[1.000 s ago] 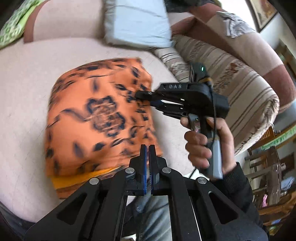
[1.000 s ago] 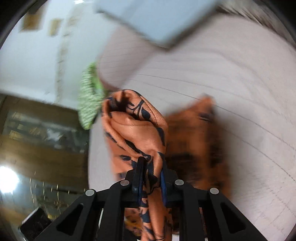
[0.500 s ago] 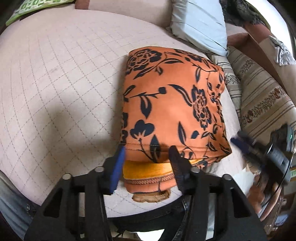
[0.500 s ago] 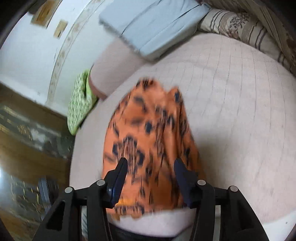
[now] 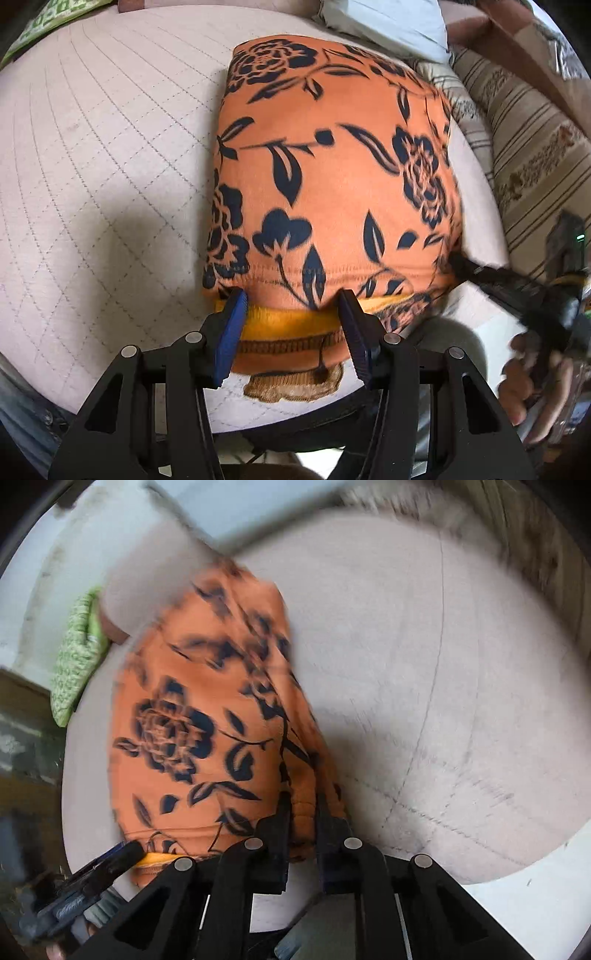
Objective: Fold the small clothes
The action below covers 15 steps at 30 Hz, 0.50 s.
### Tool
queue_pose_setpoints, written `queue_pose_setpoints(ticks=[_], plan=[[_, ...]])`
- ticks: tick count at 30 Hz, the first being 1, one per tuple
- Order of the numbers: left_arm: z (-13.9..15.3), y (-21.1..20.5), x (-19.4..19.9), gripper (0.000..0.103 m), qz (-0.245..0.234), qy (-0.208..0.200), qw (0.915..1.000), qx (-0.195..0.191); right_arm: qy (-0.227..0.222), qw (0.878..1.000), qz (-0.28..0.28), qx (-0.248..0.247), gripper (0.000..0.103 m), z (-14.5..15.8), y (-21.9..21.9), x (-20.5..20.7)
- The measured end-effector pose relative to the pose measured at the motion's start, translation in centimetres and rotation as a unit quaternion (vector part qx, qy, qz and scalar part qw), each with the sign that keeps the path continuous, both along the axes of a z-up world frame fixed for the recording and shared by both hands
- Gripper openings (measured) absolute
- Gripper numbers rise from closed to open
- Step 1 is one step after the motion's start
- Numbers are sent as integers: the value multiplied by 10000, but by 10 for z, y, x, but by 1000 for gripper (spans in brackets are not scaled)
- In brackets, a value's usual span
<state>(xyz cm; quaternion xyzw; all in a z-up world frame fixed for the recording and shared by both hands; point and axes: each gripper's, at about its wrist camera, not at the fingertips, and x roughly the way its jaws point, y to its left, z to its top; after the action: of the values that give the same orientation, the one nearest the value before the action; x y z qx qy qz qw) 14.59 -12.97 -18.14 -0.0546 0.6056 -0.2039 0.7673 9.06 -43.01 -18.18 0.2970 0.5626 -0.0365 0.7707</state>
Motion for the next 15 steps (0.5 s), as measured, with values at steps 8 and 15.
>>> queue_pose_setpoints(ticks=[8, 15], plan=[[36, 43, 7, 50, 296, -253, 9970, -670, -956, 9953, 151, 101, 26, 57, -8, -22], [32, 62, 62, 53, 884, -209, 9925, -818, -1383, 9887, 547, 165, 46, 75, -16, 23]])
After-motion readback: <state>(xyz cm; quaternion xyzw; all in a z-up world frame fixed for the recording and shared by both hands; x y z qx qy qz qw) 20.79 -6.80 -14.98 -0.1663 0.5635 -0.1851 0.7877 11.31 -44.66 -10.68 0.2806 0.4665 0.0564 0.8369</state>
